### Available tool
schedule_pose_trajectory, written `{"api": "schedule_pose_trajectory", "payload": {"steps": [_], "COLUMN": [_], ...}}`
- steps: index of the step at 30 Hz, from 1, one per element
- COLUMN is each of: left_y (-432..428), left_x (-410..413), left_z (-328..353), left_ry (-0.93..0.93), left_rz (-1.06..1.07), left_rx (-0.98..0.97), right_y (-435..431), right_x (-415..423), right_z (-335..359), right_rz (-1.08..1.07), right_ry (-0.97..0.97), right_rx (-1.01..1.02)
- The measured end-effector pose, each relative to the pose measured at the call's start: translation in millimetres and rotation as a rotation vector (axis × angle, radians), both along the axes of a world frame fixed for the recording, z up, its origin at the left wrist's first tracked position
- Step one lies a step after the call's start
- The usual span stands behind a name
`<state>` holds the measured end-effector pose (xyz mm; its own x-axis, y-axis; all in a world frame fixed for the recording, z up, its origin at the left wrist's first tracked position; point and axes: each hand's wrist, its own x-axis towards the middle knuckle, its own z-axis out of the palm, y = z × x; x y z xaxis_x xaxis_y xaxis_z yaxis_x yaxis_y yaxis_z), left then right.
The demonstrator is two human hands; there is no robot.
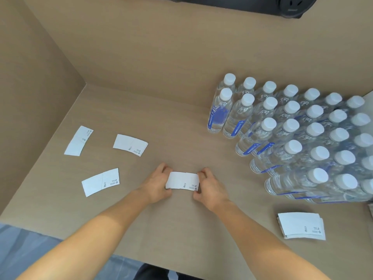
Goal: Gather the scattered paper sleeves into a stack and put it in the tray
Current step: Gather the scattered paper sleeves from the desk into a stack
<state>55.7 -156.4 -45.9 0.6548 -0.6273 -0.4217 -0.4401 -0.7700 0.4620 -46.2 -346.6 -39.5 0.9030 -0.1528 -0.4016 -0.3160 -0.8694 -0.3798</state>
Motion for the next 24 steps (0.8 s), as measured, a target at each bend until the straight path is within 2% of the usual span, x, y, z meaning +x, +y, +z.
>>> {"api": "schedule_pose_trajectory", "payload": {"steps": [12, 20, 24], "left_y": [26.8, 70.9, 95.9], "left_x": [28.9, 108.0, 153.2], "left_z": [14.1, 34.6, 43.8], "left_ry": [0.006, -0.059, -0.044], "left_rz": [-0.039, -0.110, -0.120], "left_rx": [0.008, -0.039, -0.133], "right_y": [20.5, 73.2, 101.3], "right_x": [17.9, 78.5, 115.9], "right_z": [18.0, 38.8, 47.3], "right_rz": [0.024, -0.063, -0.117], "right_ry": [-0.005, -0.069, -0.087], "right_rx": [-0.084, -0.126, -0.151]}}
